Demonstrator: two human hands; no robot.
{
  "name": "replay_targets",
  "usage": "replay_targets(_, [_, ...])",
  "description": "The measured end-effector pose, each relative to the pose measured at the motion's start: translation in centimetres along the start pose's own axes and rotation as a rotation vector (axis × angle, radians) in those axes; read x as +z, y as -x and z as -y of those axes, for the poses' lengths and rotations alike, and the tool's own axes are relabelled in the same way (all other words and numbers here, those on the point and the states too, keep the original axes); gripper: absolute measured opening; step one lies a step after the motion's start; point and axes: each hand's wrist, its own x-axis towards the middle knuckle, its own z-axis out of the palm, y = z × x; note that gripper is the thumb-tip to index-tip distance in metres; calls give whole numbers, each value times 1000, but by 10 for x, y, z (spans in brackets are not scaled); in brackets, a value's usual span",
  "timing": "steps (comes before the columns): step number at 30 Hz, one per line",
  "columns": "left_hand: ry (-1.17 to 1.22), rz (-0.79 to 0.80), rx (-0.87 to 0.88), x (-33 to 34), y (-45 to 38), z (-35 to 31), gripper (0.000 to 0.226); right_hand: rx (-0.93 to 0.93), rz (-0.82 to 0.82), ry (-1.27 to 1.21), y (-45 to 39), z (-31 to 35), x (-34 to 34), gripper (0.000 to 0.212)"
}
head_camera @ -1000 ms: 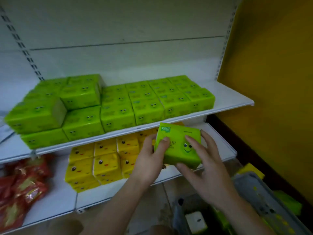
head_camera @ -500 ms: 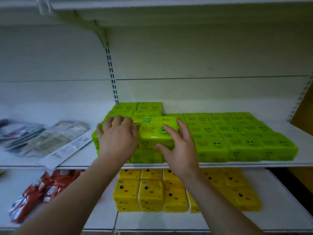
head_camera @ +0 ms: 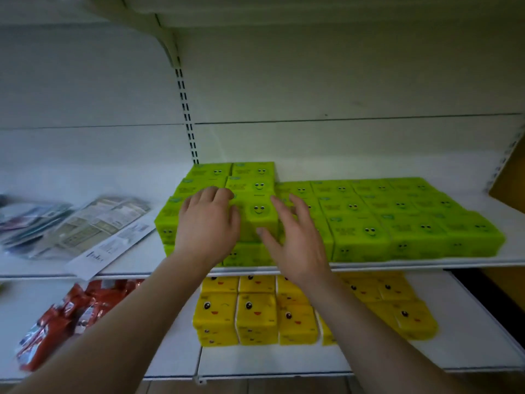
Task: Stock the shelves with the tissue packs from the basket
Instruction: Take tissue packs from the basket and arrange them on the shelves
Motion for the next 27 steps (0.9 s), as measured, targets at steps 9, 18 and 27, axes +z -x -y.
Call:
replay_targets(9, [621,287,317,59,111,-182,22,245,-153,54,154,-100,-151,35])
replay_targets(18, [628,870,578,144,273,-299,13,775,230,247,362,-177,-231,31])
replay_targets(27, [486,1180,574,183,363,-295,25,1042,674,498,501,-205,-175,73])
